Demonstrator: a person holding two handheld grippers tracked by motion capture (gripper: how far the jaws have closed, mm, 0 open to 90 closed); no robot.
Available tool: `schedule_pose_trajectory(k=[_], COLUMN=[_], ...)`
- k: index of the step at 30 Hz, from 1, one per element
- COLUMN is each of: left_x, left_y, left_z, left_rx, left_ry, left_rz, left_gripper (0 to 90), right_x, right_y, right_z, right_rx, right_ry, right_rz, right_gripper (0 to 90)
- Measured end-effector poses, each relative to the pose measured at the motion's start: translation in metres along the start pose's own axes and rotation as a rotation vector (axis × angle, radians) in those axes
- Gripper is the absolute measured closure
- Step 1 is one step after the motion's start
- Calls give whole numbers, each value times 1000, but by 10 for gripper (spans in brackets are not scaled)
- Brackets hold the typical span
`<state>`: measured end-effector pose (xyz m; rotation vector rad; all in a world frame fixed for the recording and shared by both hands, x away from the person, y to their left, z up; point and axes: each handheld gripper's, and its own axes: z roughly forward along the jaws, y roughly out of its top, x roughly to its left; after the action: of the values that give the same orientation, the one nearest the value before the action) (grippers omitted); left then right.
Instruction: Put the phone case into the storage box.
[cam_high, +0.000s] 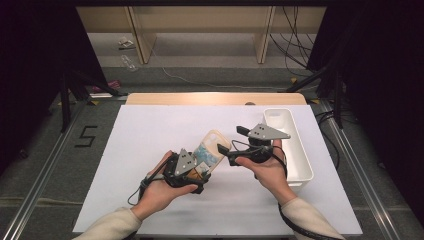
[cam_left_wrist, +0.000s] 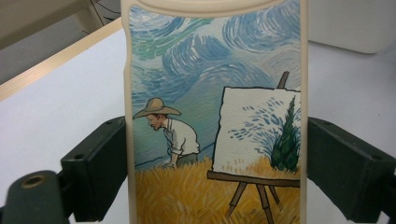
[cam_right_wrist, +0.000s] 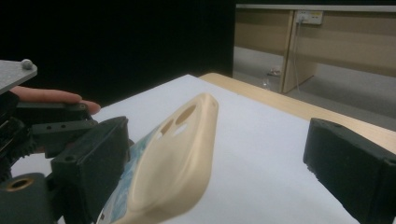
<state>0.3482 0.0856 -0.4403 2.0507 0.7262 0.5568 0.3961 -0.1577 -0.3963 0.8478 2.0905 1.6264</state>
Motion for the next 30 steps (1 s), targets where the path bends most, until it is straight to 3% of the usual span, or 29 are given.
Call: schedule_pose_trajectory(k=[12,30], left_x=[-9,-12], left_y=[2,0], left_z=[6,8], left_rx=[5,13], left_ry=[-12,-15], left_rz=[16,27], left_gripper=[114,114], right_x=[0,2], right_y=[0,-1], right_z=[10,25], right_rx=[17,71], right_ry=[1,20], right_rz=[8,35], right_gripper=[114,338])
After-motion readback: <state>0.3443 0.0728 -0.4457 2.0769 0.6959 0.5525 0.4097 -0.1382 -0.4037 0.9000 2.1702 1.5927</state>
